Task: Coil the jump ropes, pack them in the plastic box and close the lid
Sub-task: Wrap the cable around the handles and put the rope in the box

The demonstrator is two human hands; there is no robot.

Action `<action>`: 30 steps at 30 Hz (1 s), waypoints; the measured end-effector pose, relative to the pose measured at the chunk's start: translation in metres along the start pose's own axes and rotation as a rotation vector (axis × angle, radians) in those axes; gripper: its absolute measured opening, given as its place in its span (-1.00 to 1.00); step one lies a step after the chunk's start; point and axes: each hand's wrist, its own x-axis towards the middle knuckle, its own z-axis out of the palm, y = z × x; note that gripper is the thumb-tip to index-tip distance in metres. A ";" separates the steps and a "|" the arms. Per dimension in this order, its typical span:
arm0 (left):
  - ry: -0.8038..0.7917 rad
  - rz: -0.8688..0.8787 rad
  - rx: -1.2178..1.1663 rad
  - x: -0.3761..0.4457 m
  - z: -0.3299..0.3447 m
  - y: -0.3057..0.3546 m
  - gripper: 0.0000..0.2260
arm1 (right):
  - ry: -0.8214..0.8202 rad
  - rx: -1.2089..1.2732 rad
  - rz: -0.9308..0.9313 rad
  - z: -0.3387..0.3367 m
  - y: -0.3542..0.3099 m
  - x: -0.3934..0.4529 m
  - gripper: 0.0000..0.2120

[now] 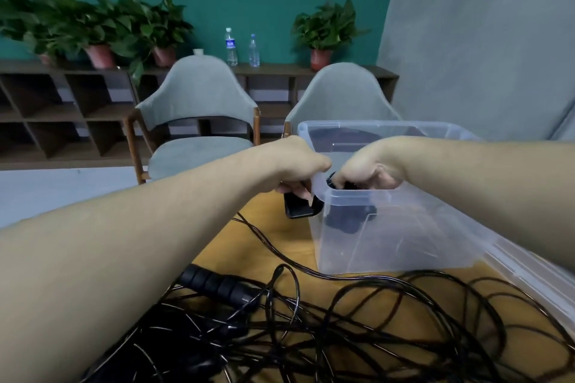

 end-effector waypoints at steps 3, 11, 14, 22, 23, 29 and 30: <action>-0.033 0.011 -0.017 0.000 -0.002 -0.001 -0.84 | -0.046 -0.010 0.025 -0.001 -0.002 0.003 -0.80; -0.041 0.041 0.061 -0.002 -0.004 -0.003 -0.73 | -0.155 -0.480 0.207 0.004 -0.002 0.008 -0.60; -0.003 0.052 0.136 -0.003 -0.005 -0.002 -0.59 | -0.126 -0.542 0.248 0.004 -0.004 0.012 -0.34; 0.123 0.041 0.326 -0.042 -0.008 0.005 -0.43 | 0.338 -0.416 -0.023 0.007 -0.014 -0.050 -0.66; 0.148 0.042 0.337 -0.054 -0.009 0.007 -0.41 | 0.399 -0.405 -0.085 0.010 -0.015 -0.064 -0.65; 0.177 0.137 0.467 -0.131 -0.016 0.003 -0.67 | 0.708 -0.182 -0.504 0.042 -0.010 -0.148 -0.74; 0.166 0.140 0.476 -0.142 -0.016 -0.001 -0.72 | 0.736 -0.172 -0.557 0.049 -0.008 -0.160 -0.75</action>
